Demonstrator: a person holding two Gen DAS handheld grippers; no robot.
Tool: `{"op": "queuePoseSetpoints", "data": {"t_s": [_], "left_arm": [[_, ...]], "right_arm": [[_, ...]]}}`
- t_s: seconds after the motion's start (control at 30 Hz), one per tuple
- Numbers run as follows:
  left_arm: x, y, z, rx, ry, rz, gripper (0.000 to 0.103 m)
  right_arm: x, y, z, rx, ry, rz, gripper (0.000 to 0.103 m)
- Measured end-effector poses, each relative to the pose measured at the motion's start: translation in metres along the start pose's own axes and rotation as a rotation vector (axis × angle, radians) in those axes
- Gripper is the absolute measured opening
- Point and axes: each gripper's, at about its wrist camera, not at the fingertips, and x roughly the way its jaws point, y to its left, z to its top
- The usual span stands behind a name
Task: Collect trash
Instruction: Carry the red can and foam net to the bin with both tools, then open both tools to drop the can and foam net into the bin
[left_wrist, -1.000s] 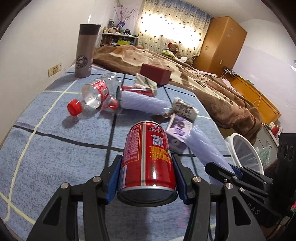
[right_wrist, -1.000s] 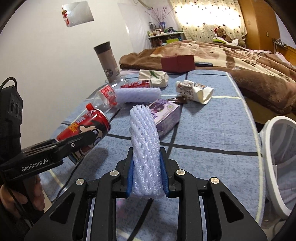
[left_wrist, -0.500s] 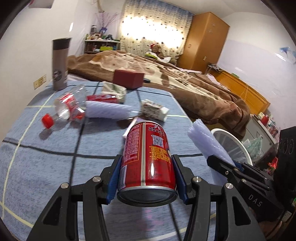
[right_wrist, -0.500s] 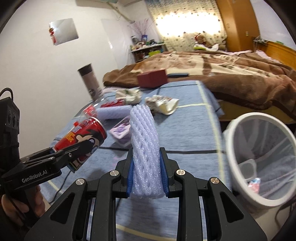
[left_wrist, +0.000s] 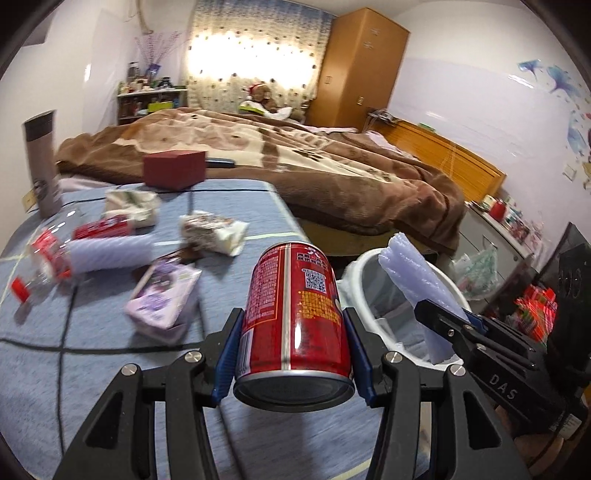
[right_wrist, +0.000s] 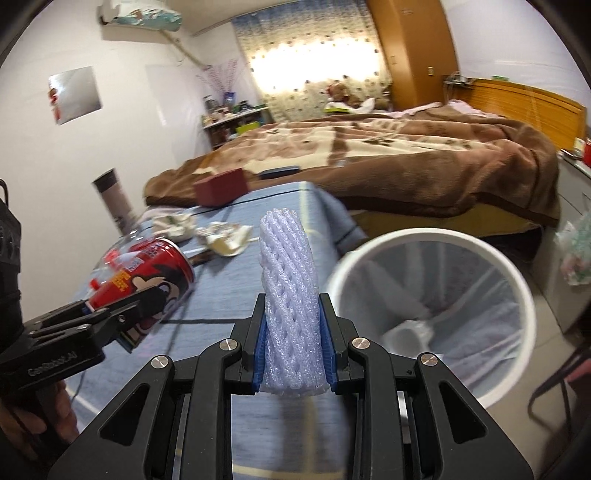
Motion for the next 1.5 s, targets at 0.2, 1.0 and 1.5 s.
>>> {"op": "queuePoseSetpoints", "data": {"t_s": [0.2, 1.0, 1.5], "left_arm": [[0.027, -0.037, 0.008, 0.052, 0.033, -0.066, 0.055], [0.105, -0.121, 0.012, 0.185, 0.16, -0.137, 0.065], [0.08, -0.097, 0.016, 0.136, 0.108, -0.095, 0.068]], "right_arm": [[-0.001, -0.034, 0.003, 0.051, 0.002, -0.086, 0.026], [0.012, -0.104, 0.002, 0.089, 0.073, -0.308, 0.031], [0.0, -0.094, 0.006, 0.101, 0.036, -0.286, 0.057]]}}
